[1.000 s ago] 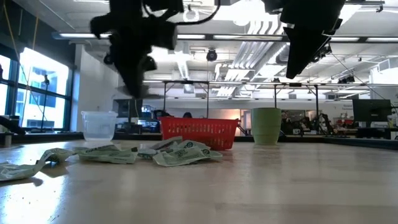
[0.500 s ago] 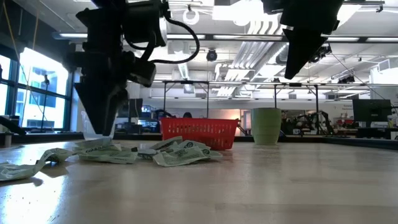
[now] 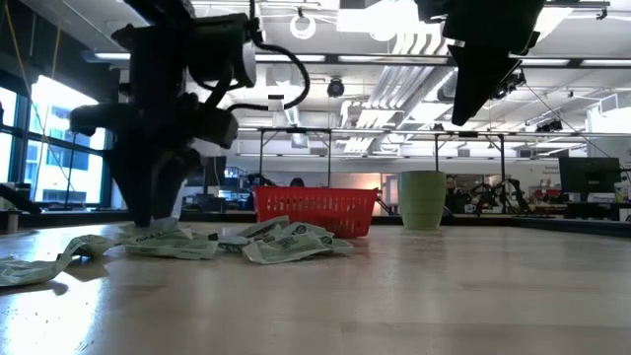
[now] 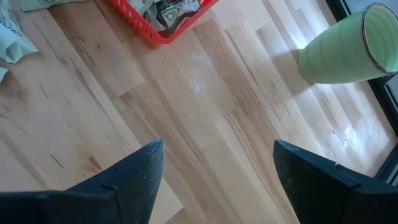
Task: Pick and place Stevia / Truvia into bins
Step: Put the stevia packet into the red basket
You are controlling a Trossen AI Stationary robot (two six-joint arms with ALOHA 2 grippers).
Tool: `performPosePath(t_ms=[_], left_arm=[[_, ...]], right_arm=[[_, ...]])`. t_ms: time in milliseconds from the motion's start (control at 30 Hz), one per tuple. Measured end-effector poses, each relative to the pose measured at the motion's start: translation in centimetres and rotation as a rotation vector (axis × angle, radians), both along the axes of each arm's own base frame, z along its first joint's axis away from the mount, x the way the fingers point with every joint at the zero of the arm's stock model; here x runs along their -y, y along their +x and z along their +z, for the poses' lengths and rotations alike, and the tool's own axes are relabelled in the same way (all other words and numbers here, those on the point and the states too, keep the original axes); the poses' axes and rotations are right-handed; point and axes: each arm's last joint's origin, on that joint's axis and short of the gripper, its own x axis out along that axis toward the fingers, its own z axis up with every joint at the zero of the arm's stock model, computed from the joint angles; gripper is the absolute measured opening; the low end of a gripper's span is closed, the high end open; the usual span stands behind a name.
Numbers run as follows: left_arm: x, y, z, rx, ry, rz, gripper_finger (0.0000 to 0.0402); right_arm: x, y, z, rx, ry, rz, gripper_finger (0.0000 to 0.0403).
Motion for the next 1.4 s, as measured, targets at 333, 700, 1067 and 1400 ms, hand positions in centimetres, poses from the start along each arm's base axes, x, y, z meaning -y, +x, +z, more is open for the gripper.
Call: performPosePath(t_ms=[333,700,1067,1400], left_arm=[[-0.1,-1.0,-1.5,-0.01,0.015,0.009,0.0085],[-0.2,-0.8,2.5,0.033,0.035,0.066,0.0041],[-3.9,4.7,7.5,0.477,0.071,0.136,0.0032],[-6.9,6.8,4.9,0.512,0.069,0.265,0.016]], right_arm=[[0.0,0.0,0.0,0.002,0.0,-0.002,0.0293],[0.7,0.2,0.0,0.0,0.0,-0.024,0.0293],[-0.9,-0.7,0.0,-0.019,0.006,0.001,0.0293],[-2.6,-2.2,0.1,-0.028,-0.007,-0.021,0.0293]])
